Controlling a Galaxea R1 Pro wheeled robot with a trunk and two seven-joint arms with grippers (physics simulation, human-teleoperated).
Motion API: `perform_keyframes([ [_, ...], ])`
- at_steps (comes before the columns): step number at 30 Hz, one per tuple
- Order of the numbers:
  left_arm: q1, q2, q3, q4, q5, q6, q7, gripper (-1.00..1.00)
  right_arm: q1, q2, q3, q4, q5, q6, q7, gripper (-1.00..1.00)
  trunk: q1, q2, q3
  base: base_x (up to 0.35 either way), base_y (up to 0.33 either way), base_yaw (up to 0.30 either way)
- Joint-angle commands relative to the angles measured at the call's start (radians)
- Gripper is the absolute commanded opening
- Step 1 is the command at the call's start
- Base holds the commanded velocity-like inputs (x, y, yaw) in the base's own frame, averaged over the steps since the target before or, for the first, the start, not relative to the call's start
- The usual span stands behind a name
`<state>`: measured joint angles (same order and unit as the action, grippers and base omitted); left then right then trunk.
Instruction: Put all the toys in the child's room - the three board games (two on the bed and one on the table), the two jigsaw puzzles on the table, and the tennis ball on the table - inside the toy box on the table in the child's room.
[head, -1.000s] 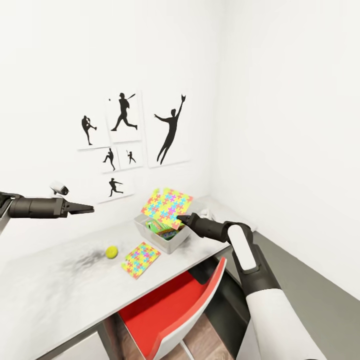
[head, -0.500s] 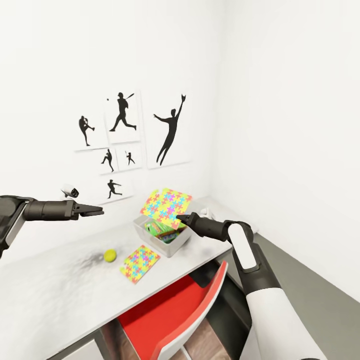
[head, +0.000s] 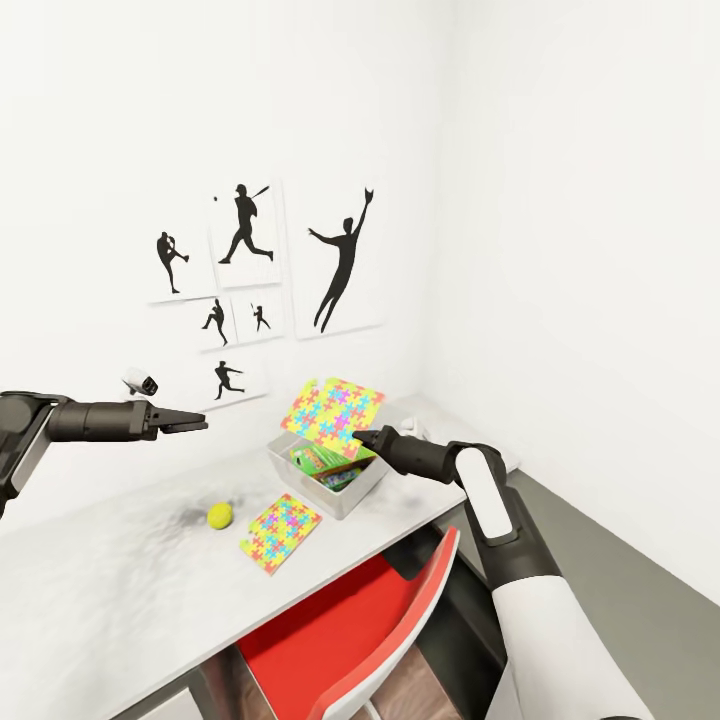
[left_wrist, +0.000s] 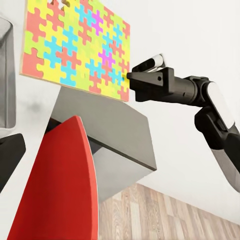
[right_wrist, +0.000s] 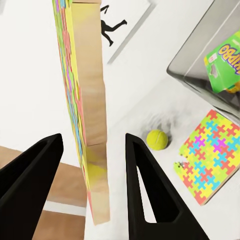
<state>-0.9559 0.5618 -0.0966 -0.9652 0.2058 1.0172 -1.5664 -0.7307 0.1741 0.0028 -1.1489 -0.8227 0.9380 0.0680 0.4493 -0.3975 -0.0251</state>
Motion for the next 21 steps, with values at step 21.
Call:
perform_keyframes([
  [21,-0.001,0.001,-0.003,0.000,0.001,0.011,-0.004,1.00,-0.001,0.000,-0.001,0.000,0.010,0.003,0.007,-1.00,0.001,-0.002,-0.002,0.021,0.000,0.000],
])
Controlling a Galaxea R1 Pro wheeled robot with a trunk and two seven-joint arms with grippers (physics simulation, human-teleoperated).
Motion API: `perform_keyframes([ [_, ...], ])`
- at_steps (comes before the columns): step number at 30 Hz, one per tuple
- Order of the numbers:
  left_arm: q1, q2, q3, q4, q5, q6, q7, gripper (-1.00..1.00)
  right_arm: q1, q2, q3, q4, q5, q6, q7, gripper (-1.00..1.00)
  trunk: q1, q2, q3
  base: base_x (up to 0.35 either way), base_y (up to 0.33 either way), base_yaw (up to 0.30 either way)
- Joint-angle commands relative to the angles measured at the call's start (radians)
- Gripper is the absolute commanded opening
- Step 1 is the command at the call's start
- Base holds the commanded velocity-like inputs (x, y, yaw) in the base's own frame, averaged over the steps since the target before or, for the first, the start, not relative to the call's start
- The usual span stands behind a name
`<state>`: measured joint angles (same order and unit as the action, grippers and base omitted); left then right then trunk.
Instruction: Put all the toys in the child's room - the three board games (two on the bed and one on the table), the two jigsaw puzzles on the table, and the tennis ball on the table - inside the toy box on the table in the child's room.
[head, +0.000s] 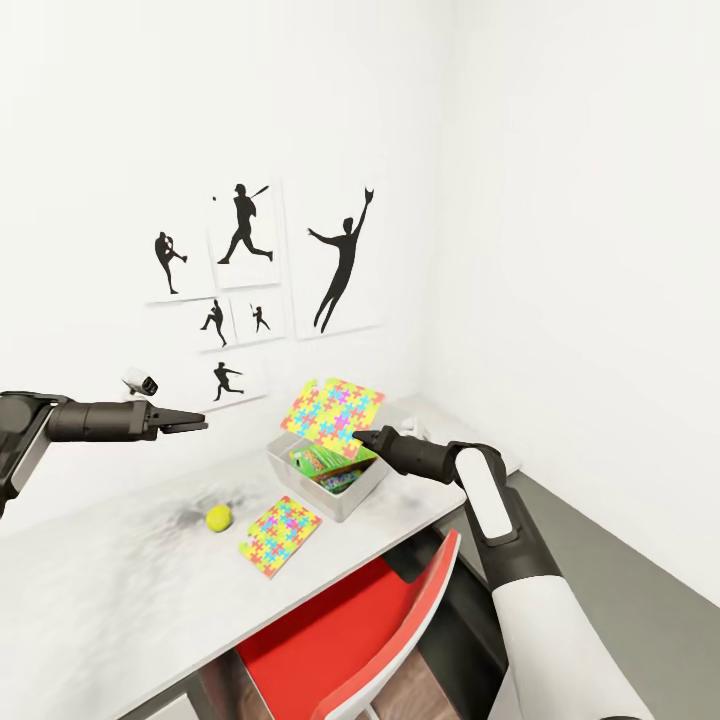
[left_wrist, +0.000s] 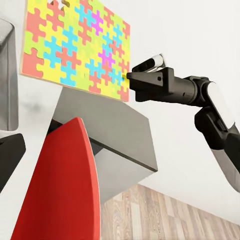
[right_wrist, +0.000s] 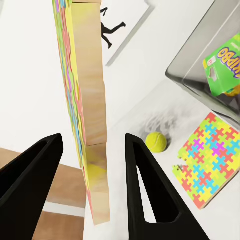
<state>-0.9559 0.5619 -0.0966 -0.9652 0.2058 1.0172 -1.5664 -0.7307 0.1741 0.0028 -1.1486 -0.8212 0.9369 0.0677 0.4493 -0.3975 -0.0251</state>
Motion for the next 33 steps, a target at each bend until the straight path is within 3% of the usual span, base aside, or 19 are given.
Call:
perform_keyframes([
  [1,-0.001,0.001,-0.003,0.000,0.001,0.011,-0.004,1.00,-0.001,0.000,-0.001,0.000,0.008,0.004,0.007,-1.00,0.001,-0.002,-0.002,0.003,0.000,0.000],
  [14,-0.001,0.003,-0.003,0.000,0.000,0.011,-0.004,1.00,-0.001,0.000,-0.001,0.000,0.008,0.003,0.007,-1.00,0.001,-0.002,-0.002,0.002,0.000,-0.017],
  [33,0.000,0.003,-0.003,0.000,0.000,0.011,-0.004,1.00,-0.001,0.000,-0.001,0.000,0.009,0.002,0.006,-1.00,0.001,-0.002,0.010,0.148,0.002,-0.177],
])
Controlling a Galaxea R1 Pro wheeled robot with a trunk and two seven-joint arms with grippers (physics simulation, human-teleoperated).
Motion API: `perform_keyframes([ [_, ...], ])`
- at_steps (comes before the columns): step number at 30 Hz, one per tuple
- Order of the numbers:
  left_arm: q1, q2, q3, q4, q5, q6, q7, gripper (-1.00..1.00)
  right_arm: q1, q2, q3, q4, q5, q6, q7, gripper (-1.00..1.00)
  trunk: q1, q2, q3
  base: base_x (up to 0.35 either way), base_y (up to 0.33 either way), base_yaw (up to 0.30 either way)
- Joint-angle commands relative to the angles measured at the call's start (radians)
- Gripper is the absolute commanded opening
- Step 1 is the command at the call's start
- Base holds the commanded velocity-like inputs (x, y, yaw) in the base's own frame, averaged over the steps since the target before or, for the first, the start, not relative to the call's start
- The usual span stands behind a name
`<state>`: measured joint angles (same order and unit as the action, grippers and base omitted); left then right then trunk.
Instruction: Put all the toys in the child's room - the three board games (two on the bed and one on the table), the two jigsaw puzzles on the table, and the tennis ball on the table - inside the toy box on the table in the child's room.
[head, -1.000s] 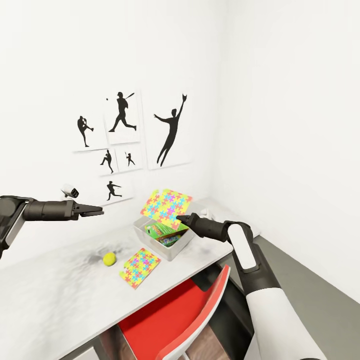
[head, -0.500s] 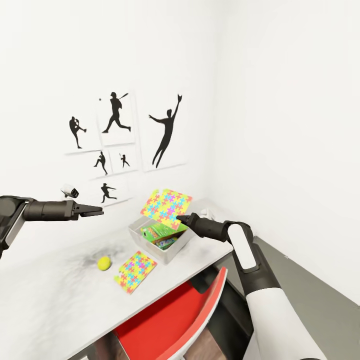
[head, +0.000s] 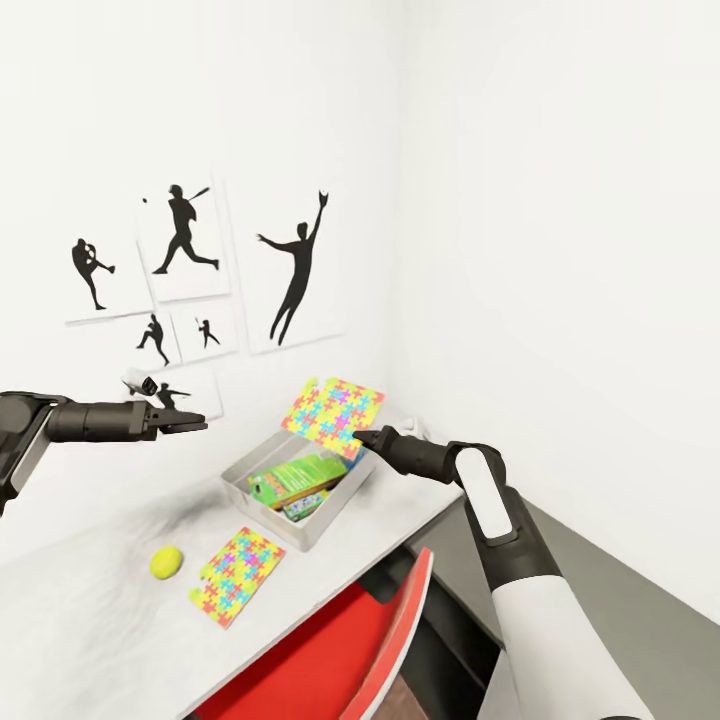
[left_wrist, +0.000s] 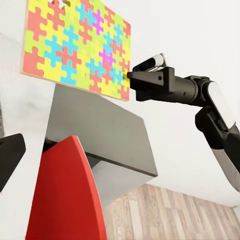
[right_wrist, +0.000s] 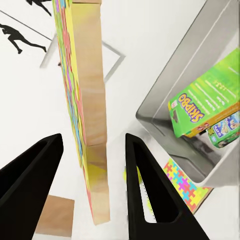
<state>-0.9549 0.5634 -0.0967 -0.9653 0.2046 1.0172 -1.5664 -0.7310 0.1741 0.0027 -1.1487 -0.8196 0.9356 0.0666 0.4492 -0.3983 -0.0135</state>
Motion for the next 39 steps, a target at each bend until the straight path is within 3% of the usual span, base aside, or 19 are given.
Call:
perform_keyframes([
  [1,-0.001,0.001,-0.003,0.000,0.002,0.011,-0.004,1.00,-0.001,0.000,-0.001,0.000,0.007,0.004,0.007,-1.00,0.001,-0.002,-0.001,0.104,0.010,-0.008],
  [39,-0.001,0.001,-0.003,0.000,0.001,0.011,-0.004,1.00,-0.001,0.000,0.006,0.000,0.010,-0.015,0.005,-1.00,0.001,-0.002,-0.001,0.030,0.024,-0.001],
])
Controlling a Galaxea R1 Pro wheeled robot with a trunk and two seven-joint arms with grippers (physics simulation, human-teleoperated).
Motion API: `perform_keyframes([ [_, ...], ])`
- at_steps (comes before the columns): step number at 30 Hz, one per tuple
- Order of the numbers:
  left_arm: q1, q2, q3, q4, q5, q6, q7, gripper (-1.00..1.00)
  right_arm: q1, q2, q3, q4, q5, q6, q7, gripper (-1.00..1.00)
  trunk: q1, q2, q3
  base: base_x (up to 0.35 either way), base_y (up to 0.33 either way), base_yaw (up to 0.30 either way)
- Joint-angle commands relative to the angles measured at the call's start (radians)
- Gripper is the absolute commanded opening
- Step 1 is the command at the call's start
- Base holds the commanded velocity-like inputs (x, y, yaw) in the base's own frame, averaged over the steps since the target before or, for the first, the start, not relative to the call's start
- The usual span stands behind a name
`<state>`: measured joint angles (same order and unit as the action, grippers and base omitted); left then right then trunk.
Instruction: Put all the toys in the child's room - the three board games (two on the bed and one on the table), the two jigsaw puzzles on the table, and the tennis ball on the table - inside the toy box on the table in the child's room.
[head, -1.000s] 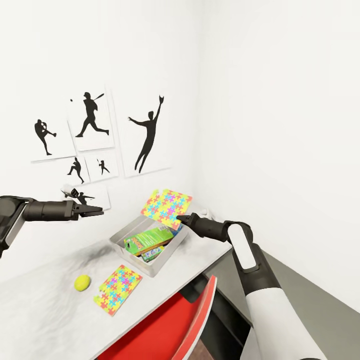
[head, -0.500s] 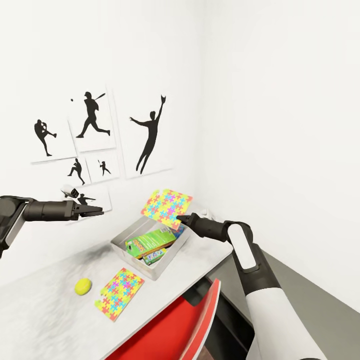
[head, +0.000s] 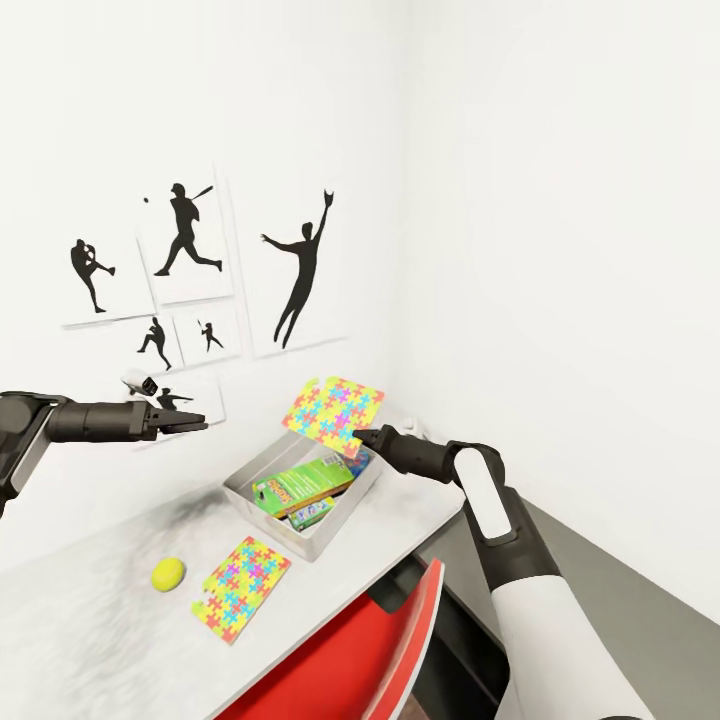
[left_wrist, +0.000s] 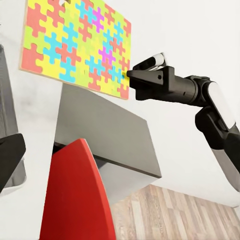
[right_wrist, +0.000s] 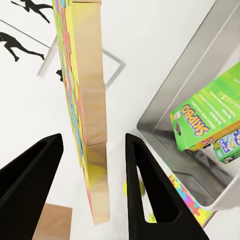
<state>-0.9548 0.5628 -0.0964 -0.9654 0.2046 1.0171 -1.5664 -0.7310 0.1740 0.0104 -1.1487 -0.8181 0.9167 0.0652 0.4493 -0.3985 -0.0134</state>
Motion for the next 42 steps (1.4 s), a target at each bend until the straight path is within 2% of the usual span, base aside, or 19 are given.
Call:
perform_keyframes([
  [1,-0.001,0.001,-0.003,0.000,0.001,0.011,-0.004,1.00,-0.001,0.000,-0.001,0.000,0.008,0.004,0.007,-1.00,0.001,-0.002,-0.001,0.052,0.068,0.000],
  [42,0.004,0.002,-0.002,0.000,0.001,0.009,-0.004,1.00,-0.001,0.000,0.001,0.002,0.009,0.003,-0.012,-1.00,0.001,-0.002,-0.001,0.021,0.011,0.003],
])
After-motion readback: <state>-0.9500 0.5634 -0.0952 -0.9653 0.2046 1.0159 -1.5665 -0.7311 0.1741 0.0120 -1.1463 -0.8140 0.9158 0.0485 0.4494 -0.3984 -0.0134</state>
